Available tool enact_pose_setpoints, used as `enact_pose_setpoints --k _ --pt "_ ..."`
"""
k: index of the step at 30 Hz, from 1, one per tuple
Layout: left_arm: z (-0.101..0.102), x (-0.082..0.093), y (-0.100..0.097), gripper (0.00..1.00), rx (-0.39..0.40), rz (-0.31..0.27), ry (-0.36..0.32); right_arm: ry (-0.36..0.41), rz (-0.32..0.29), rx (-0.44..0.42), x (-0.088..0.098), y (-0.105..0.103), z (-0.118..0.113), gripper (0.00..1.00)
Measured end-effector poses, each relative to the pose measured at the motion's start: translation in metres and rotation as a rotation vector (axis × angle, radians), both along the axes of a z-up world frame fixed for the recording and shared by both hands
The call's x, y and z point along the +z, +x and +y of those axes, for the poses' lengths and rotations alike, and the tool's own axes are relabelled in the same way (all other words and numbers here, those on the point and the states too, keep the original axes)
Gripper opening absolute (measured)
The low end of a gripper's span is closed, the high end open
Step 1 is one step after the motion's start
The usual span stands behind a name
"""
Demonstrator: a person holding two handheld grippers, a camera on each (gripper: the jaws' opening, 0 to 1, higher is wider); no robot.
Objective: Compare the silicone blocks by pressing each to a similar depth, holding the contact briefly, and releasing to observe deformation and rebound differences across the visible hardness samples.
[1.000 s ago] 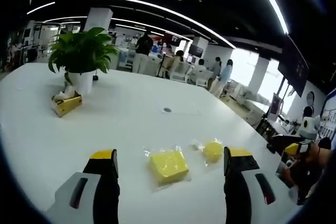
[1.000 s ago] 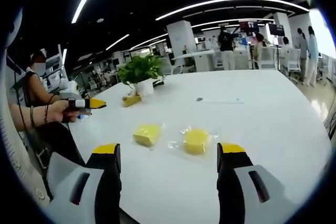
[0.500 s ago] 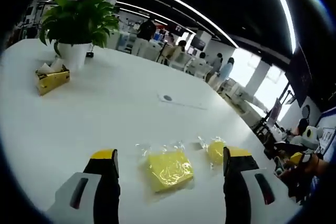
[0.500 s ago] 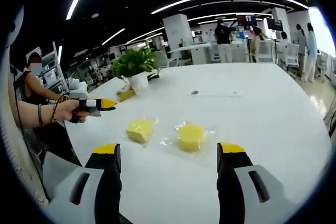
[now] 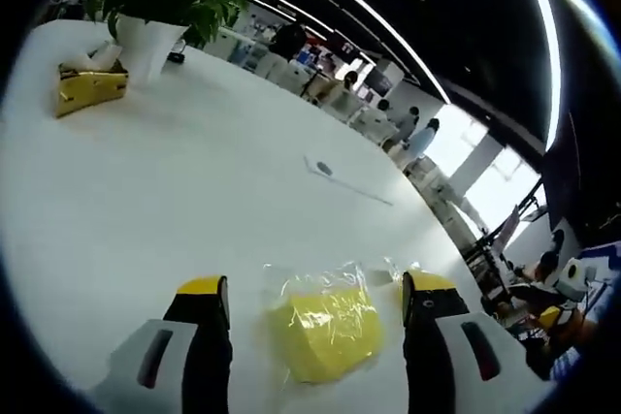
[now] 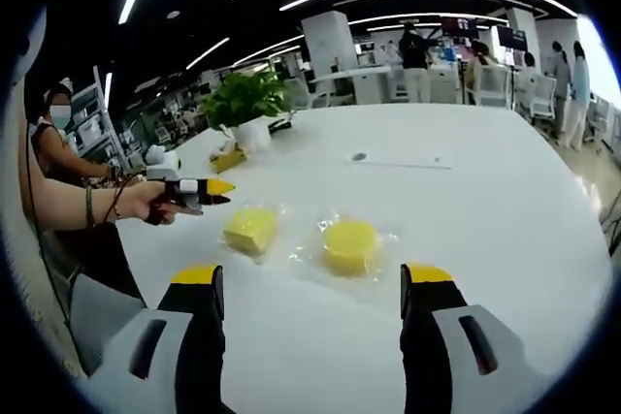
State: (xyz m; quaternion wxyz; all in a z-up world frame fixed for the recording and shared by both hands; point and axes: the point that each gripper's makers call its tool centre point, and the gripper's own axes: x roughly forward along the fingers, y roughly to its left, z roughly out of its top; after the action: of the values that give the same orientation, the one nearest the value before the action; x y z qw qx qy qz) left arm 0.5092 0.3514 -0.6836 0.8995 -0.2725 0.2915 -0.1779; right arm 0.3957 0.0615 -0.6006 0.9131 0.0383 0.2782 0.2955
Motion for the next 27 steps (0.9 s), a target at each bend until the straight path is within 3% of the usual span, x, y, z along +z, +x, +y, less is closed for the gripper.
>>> enact_pose_setpoints --k 5,11,18,27 --pt "-0.006 -0.01 0.005 0.65 0.006 0.024 -0.054 -0.009 0.013 0.005 -0.004 0.002 0.001 0.69" --pt "-0.01 -0.02 0.014 0.44 0.07 0.083 -0.254 -0.019 0.023 0.014 -0.006 0.002 0.003 0.69" --pt "-0.005 -0.033 0.013 0.24 0.094 0.126 -0.323 0.007 0.04 0.037 -0.005 -0.001 0.008 0.67" --pt "-0.007 -0.042 0.008 0.14 0.076 0.159 -0.319 -0.007 0.052 0.08 -0.007 -0.006 0.018 0.69"
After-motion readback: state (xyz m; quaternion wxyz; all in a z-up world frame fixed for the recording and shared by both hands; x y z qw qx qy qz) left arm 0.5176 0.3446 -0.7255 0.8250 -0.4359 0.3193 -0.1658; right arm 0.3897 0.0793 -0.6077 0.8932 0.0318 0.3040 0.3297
